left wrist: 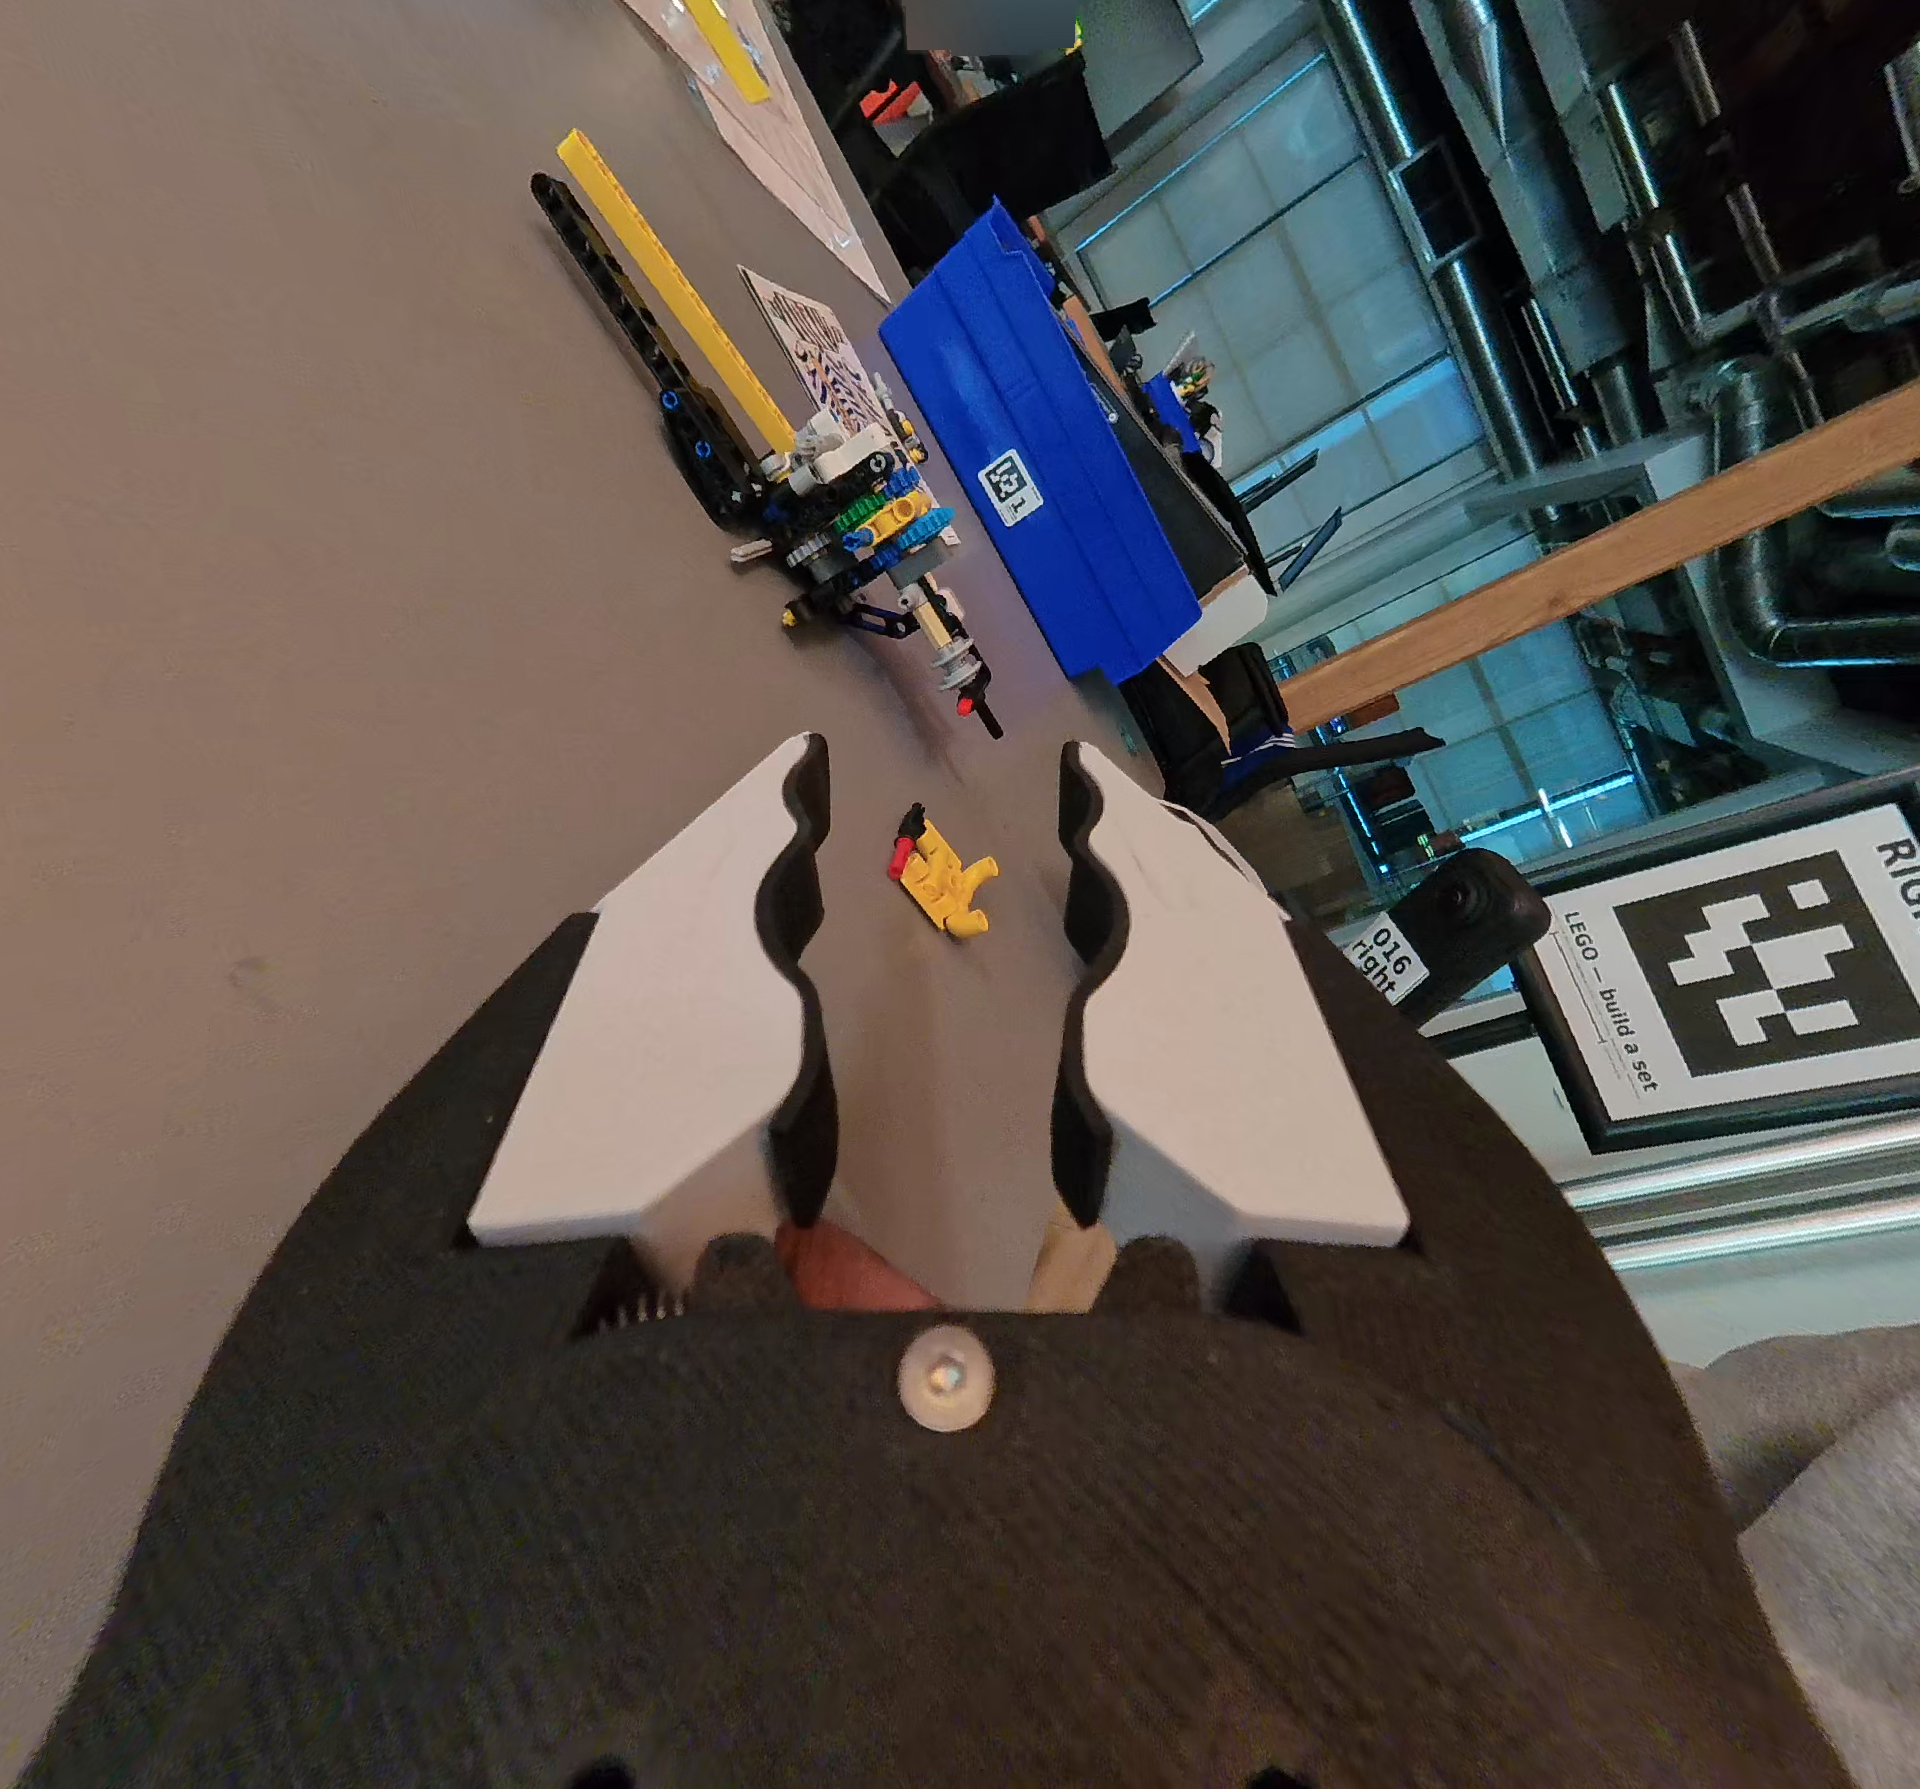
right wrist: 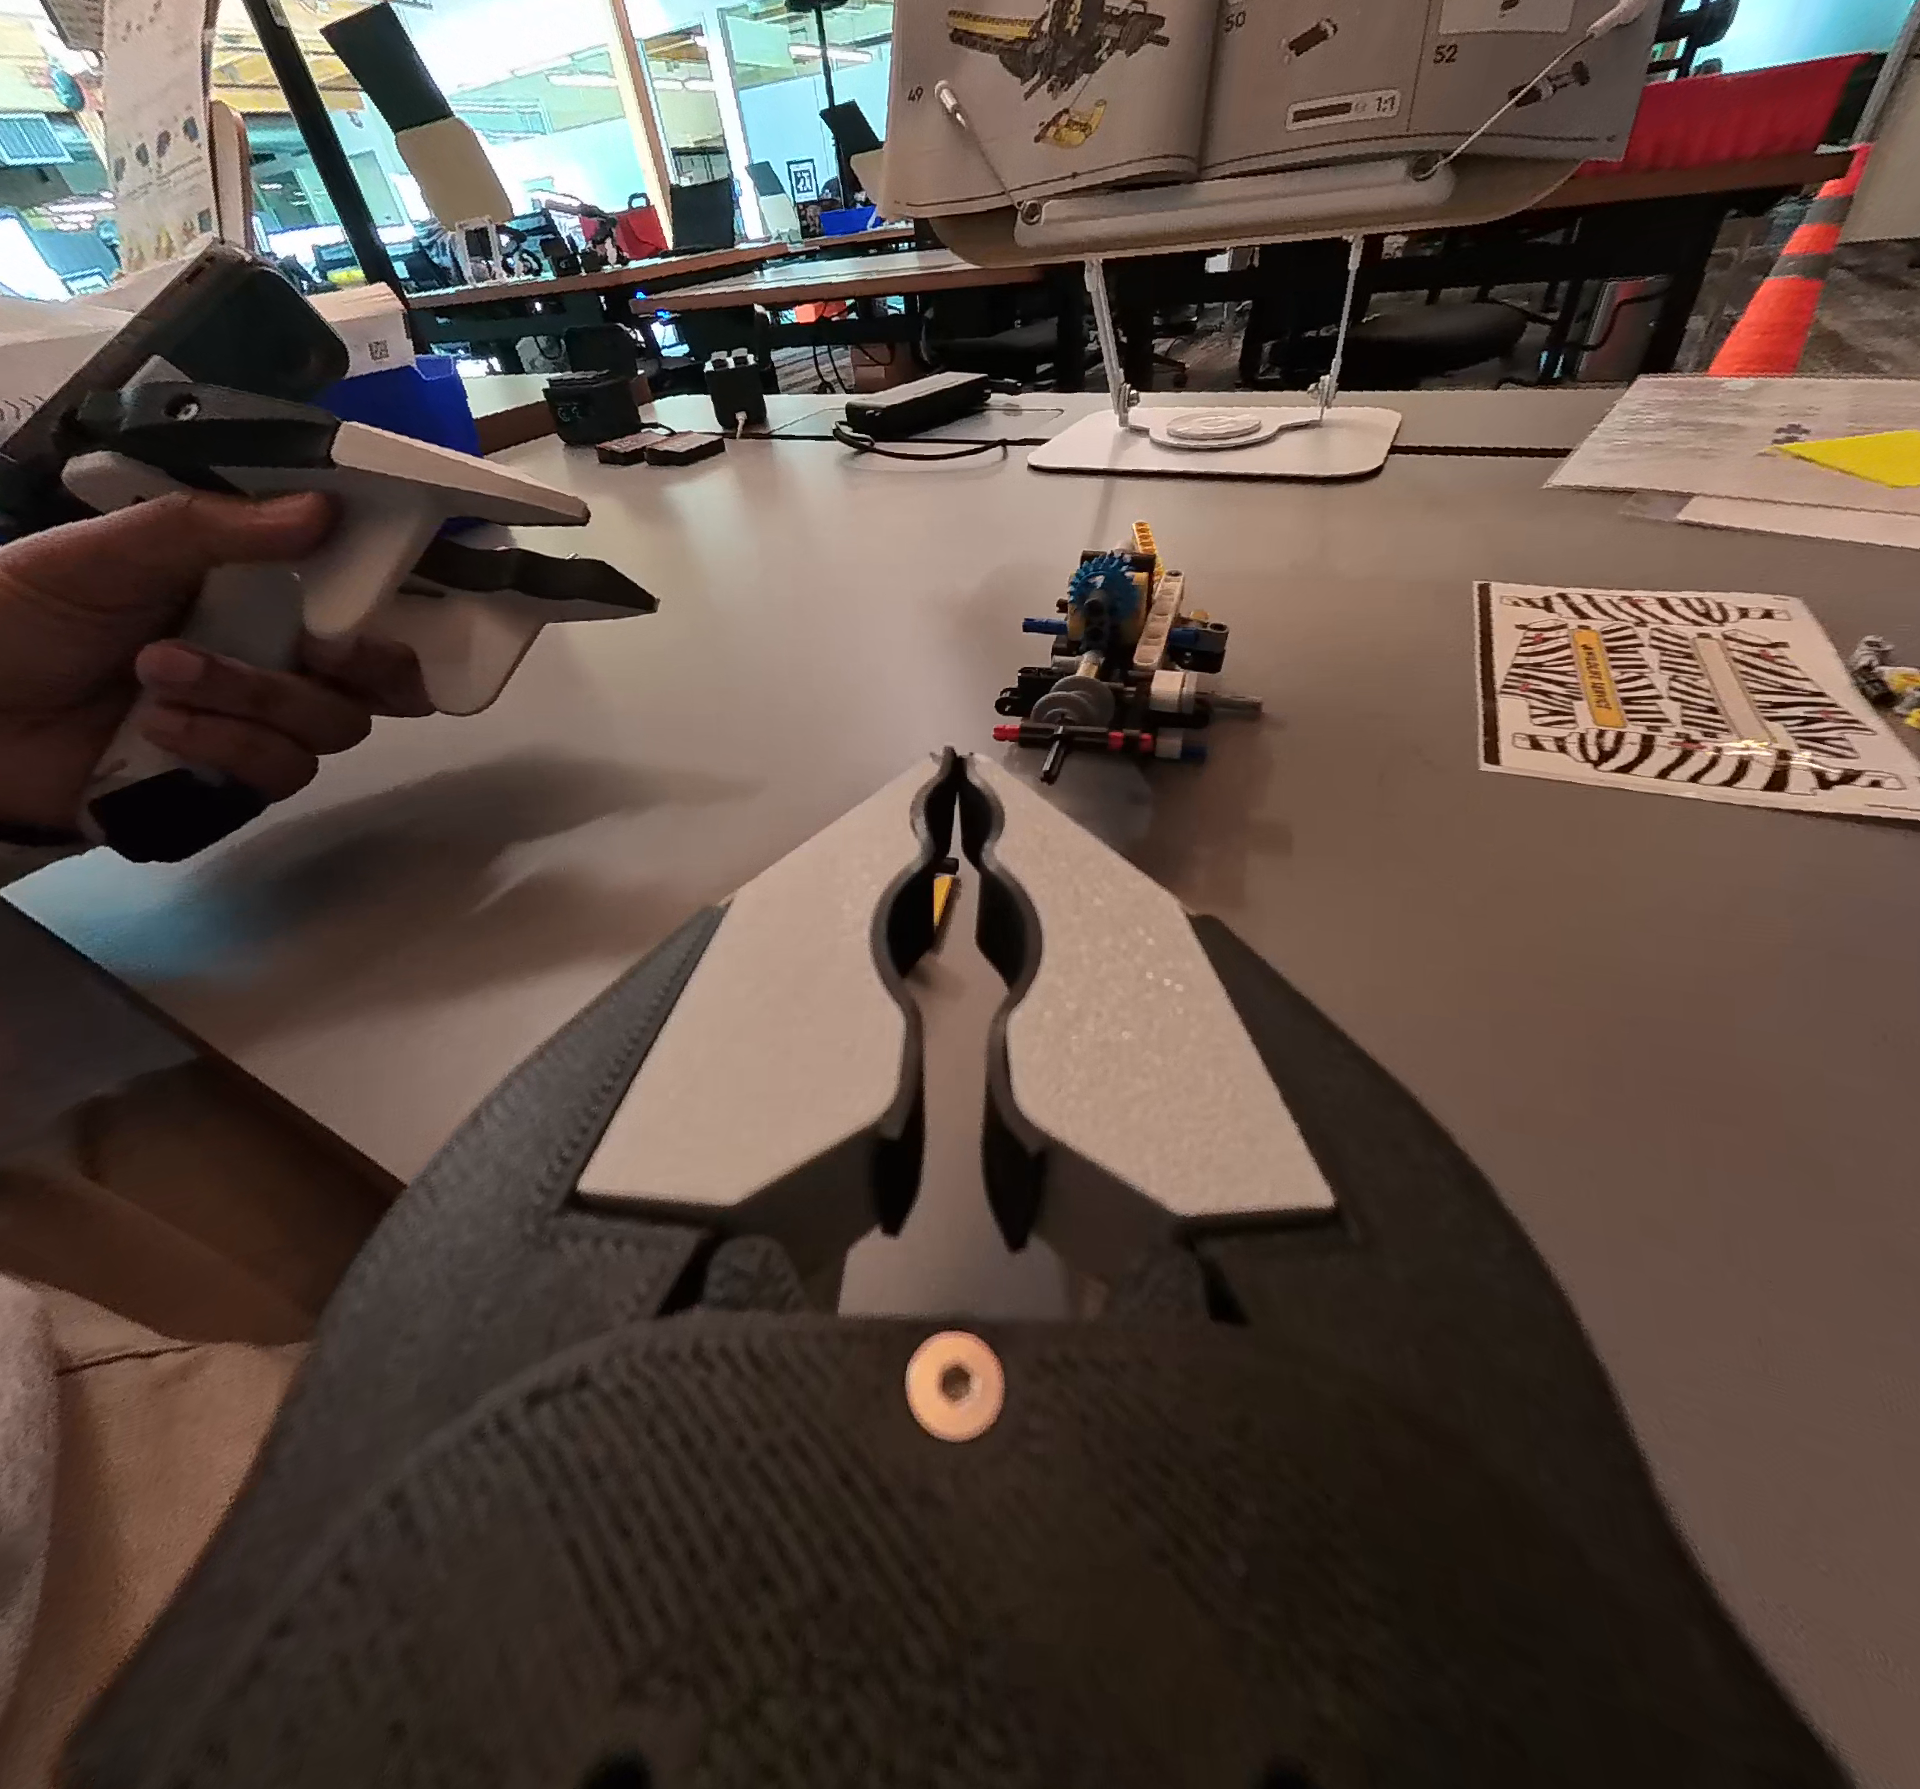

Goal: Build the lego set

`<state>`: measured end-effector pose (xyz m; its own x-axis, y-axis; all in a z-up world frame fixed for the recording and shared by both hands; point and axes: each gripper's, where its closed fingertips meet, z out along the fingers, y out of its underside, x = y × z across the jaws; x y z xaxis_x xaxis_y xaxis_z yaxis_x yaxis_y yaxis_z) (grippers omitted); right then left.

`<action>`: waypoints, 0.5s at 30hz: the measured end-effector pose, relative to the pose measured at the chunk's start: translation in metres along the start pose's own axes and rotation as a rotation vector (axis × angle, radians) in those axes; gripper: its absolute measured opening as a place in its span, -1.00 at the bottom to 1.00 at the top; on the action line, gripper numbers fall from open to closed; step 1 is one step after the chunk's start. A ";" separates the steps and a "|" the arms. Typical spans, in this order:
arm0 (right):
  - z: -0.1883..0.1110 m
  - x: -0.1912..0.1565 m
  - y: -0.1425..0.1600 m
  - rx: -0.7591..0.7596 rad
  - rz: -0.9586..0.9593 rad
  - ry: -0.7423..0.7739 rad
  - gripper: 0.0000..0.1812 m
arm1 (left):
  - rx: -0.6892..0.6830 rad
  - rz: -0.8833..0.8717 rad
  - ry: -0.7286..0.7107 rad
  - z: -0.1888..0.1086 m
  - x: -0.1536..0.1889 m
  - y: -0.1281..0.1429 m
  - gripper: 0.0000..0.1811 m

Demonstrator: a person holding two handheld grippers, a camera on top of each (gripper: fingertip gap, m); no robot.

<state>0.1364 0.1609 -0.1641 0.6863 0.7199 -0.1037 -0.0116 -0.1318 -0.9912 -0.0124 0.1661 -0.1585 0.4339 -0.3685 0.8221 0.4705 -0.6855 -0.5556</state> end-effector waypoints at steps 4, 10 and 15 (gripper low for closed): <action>0.000 0.000 0.000 0.001 0.006 -0.003 -1.00 | 0.001 -0.003 0.001 0.000 0.000 0.000 -0.52; 0.000 0.000 0.000 0.004 0.011 -0.006 -1.00 | 0.001 -0.004 0.001 0.000 0.000 0.000 -0.52; 0.000 0.000 0.000 0.003 0.012 -0.006 -1.00 | 0.002 -0.005 0.002 0.000 0.000 0.000 -0.53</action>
<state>0.1368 0.1611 -0.1638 0.6818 0.7222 -0.1163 -0.0225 -0.1382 -0.9902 -0.0128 0.1665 -0.1584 0.4302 -0.3663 0.8251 0.4742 -0.6861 -0.5517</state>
